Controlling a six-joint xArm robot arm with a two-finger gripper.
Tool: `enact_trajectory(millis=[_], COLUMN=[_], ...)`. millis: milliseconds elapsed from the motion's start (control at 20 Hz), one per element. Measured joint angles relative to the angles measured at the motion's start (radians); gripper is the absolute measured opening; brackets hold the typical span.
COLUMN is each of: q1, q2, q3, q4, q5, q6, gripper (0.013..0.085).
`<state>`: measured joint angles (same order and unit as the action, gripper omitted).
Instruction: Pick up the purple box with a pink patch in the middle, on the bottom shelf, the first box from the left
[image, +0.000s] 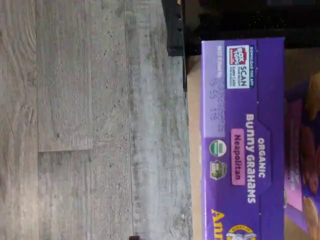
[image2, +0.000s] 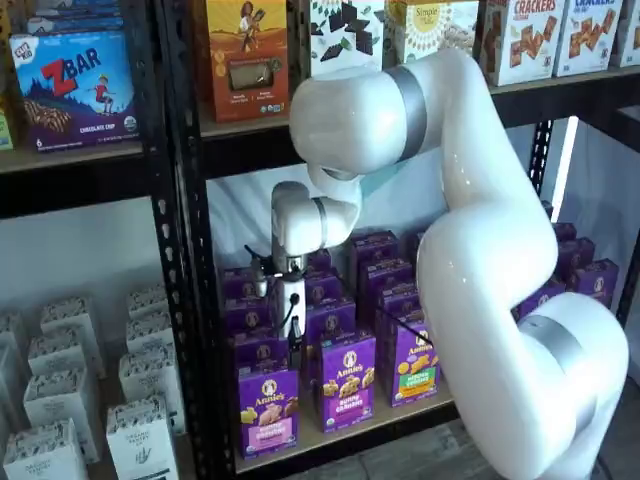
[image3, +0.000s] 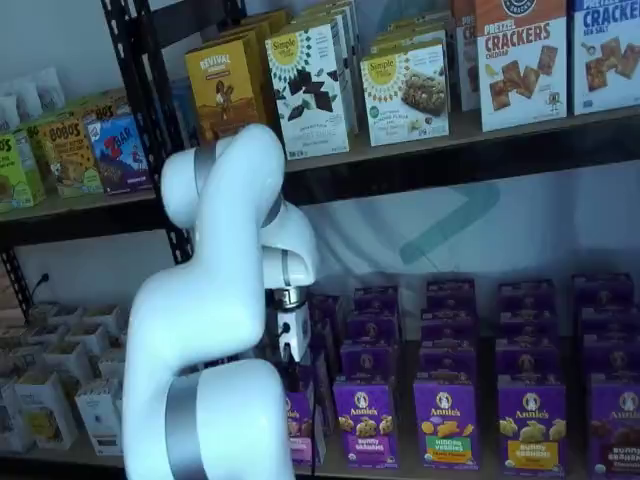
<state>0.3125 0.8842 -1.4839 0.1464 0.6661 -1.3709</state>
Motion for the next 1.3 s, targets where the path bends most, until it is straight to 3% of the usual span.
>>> enact_trajectory(millis=[400,800,1300], q1=[0.013,0.027,0.046], q2=[0.003,0.02,0.049], q3=[0.01,0.003,-0.013], q4=[-0.02,-0.001,-0.014], q5=[-0.009,-0.019,-0.038], q6=[0.029,0.026,0.054], gripper=[0.085,0.085,0.085])
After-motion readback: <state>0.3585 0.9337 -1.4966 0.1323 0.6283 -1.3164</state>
